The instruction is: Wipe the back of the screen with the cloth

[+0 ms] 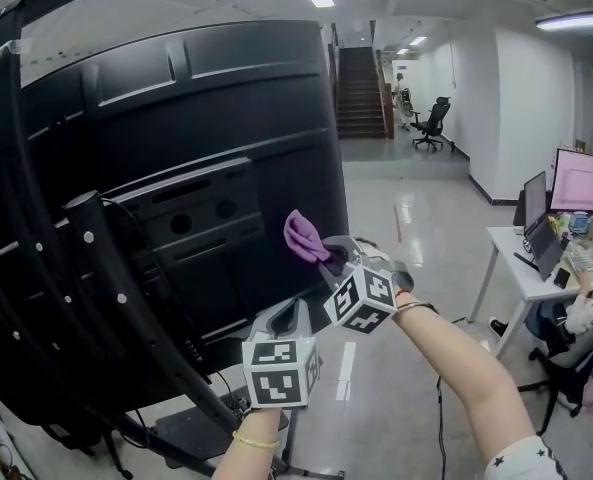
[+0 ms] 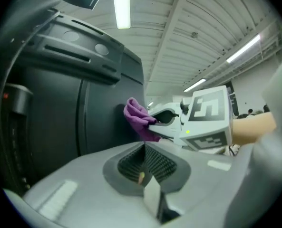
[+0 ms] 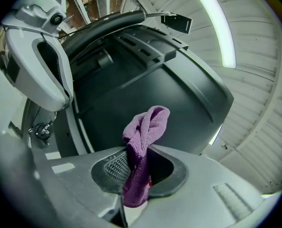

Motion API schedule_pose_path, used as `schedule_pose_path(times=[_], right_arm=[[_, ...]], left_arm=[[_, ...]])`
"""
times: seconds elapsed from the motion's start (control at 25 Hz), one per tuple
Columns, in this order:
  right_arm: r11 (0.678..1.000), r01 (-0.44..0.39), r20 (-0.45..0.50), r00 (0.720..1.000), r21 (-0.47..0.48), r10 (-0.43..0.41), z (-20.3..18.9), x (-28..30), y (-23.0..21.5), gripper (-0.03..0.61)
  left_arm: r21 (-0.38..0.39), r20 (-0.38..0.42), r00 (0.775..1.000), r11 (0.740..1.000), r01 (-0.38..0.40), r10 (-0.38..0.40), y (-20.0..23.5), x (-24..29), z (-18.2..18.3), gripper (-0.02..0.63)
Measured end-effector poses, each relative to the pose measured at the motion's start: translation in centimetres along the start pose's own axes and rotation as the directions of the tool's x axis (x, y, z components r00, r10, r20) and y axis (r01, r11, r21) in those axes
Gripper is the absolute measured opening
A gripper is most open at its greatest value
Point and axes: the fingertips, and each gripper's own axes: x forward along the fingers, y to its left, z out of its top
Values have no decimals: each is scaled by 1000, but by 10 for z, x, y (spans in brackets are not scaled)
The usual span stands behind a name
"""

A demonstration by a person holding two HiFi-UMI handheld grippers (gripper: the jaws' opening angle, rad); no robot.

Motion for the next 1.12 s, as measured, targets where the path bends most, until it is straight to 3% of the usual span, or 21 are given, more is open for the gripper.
schedule_pose_path(times=[0.2, 0.4, 0.52, 0.64, 0.8, 1.0, 1.12], right_arm=[[997, -70, -52, 996, 39, 72, -30, 2, 59, 67], [992, -95, -89, 991, 79, 102, -55, -1, 90, 67], [979, -113, -27, 993, 167, 119, -45, -13, 107, 67], [939, -188, 107, 981, 287, 163, -14, -26, 141, 67], [881, -288, 220, 951, 375, 217, 25, -28, 196, 67], [778, -359, 293, 927, 515, 234, 50, -18, 239, 67], [758, -351, 294, 931, 550, 218, 42, -12, 242, 67]], left_arm=[[-52, -42, 999, 998, -24, 21, 11, -5, -51, 8], [-67, -67, 997, 996, -52, 47, 17, -7, -82, 8], [-70, -86, 992, 993, -96, 90, 25, -14, -97, 8], [-86, -101, 983, 983, -161, 152, 44, -31, -119, 8], [-127, -103, 968, 962, -240, 228, 74, -54, -146, 8], [-147, -133, 943, 935, -324, 306, 102, -74, -174, 8], [-152, -139, 942, 933, -325, 306, 104, -70, -181, 8]])
